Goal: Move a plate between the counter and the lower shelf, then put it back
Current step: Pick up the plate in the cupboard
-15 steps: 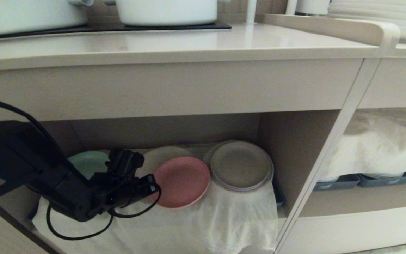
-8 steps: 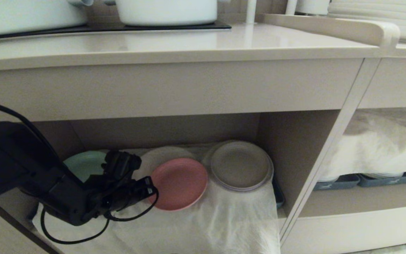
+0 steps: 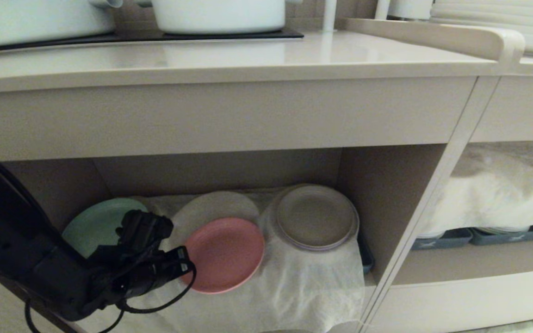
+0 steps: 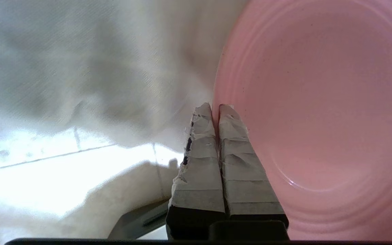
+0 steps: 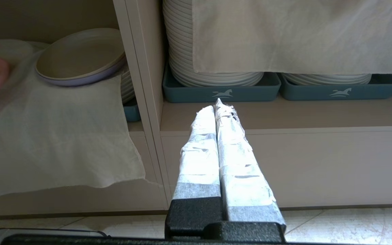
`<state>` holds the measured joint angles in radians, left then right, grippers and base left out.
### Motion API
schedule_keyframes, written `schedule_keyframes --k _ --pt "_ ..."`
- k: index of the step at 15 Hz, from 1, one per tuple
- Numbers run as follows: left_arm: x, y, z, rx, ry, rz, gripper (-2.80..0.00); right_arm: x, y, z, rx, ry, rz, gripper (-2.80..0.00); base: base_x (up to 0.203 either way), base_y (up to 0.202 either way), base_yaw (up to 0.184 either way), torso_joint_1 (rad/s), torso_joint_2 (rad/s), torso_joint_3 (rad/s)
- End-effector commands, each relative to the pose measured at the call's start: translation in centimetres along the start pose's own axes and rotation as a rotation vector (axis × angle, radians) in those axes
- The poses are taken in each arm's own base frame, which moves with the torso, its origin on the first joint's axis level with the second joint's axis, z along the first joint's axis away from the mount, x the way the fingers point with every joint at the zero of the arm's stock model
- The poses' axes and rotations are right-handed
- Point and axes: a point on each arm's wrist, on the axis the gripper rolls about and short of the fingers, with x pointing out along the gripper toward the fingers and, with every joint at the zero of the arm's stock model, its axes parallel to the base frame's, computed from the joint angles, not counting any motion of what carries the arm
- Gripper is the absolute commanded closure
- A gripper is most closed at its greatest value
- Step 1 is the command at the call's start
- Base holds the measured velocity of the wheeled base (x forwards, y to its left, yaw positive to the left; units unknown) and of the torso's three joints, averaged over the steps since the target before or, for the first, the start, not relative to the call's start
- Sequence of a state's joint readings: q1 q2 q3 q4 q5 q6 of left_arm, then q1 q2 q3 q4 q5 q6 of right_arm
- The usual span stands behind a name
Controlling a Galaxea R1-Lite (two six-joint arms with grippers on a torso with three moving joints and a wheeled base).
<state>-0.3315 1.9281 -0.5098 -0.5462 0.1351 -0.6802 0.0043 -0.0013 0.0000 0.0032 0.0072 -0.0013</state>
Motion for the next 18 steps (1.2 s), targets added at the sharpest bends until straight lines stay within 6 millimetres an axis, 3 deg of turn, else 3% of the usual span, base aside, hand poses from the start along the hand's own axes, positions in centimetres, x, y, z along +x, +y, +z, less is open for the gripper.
schedule_keyframes --k 1,10,18 --pt "-1.0 0.4 -0.2 -0.007 -0.015 0.001 0.0 0.0 0.0 0.0 0.0 0.003 0.001 0.0 0.0 0.0 0.0 0.0 0.0 0.0" --pt "-2.9 2.1 -0.1 -0.044 -0.053 0.033 0.0 0.0 0.0 0.0 0.0 0.001 0.001 0.0 0.0 0.0 0.0 0.0 0.0 0.0" --pt "-5.1 3.9 -2.2 -0.034 -0.033 0.056 0.0 0.0 0.0 0.0 0.0 0.001 0.002 0.0 0.0 0.0 0.0 0.0 0.0 0.0"
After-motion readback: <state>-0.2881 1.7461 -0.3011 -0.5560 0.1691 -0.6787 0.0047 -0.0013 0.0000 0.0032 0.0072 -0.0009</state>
